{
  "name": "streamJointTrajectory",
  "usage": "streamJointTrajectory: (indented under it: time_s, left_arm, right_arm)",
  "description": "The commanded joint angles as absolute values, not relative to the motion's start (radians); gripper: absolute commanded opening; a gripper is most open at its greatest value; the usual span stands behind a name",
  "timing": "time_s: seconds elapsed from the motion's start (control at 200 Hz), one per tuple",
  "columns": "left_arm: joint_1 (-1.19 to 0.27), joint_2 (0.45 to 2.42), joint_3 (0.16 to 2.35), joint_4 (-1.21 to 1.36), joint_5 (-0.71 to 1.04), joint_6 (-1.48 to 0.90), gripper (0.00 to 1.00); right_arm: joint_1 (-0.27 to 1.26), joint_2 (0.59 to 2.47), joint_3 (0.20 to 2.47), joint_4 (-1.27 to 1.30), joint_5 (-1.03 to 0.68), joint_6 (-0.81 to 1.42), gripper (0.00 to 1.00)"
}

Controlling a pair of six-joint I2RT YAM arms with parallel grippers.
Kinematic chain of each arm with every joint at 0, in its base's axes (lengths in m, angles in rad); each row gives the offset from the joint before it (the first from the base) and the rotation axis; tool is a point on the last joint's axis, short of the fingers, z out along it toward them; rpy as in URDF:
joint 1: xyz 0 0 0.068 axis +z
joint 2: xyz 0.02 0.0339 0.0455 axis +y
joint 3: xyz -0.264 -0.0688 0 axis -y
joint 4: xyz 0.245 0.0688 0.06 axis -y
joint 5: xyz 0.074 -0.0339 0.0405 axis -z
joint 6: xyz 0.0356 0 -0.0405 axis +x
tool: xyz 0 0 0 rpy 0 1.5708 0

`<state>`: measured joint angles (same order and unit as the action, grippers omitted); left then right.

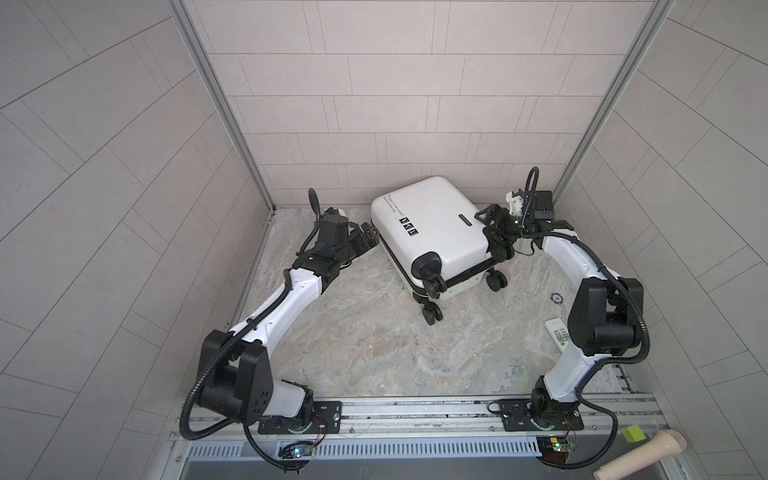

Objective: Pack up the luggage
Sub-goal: 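Push the suitcase sides with both grippers, standing it upright on its wheels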

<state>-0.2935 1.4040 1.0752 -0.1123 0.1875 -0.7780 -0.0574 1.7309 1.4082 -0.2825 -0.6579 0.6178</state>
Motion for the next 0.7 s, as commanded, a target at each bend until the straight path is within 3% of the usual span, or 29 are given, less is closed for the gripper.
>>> streamJointTrajectory:
  time_s: [0.0,0.38,0.696]
  left_arm:
    - [-0.275,1.368,1.088,-0.160,0.178,-0.730,0.92]
    - [-0.191,1.362,1.073,-0.226,0.191,-0.659,0.92]
    - [-0.134,1.531,1.149,-0.015,0.391,-0.706,0.92]
  right_arm:
    - [-0.002,1.684,1.337,-0.340,-0.664,0.610,0.94]
    - [0.132,1.530,1.152,-0.284,-0.603,0.646,0.93]
    - [0.247,1.430,1.053,-0.278,-0.533,0.667,0.92]
